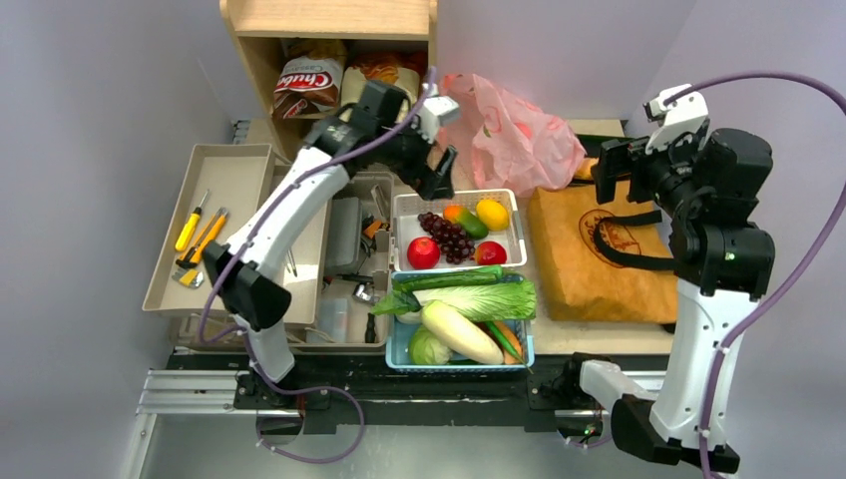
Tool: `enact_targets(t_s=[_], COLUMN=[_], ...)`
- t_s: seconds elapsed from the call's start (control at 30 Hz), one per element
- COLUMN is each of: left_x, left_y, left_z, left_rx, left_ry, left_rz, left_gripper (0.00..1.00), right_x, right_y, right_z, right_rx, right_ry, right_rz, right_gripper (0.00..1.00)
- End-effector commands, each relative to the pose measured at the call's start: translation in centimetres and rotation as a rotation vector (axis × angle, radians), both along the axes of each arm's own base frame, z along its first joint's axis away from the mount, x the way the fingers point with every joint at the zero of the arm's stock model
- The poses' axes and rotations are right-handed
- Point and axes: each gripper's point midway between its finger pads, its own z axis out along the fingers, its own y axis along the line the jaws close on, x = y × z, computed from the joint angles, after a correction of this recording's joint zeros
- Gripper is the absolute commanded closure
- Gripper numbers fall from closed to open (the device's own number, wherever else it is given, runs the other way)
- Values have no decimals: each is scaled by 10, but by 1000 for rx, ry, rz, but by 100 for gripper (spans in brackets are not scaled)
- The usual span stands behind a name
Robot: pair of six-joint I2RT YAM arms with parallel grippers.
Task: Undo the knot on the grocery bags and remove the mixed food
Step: Adjust the takeout bag at the center of the board, then reset both arms
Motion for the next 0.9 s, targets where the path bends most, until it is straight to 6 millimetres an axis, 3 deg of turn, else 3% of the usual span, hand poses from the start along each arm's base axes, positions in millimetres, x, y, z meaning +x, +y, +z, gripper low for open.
enact_targets(t_s=[0.0, 0.27, 0.4, 0.6, 0.73, 0.87], left_x=[-25, -32, -48, -69, -70, -63], left_y=[75, 195, 234, 256, 261, 259], left_z=[46, 61, 54, 39, 27, 33], left_rx=[-5, 44, 79, 108, 112, 86], left_ry=[51, 18, 15, 2, 81, 88], left_rz=[114, 413, 551, 637, 710, 737], left_gripper=[0, 0, 0, 0, 0, 0], right_x=[11, 41, 46, 53, 55, 54], right_y=[38, 76, 94, 101, 102, 103], right_z=[12, -25, -58, -107, -117, -117], right_rx=[187, 367, 358, 305, 285, 270], right_ry=[-64, 47, 133, 229, 263, 282], right_rz=[146, 280, 312, 327, 343, 361], right_gripper=[1, 1, 1, 1, 1, 1])
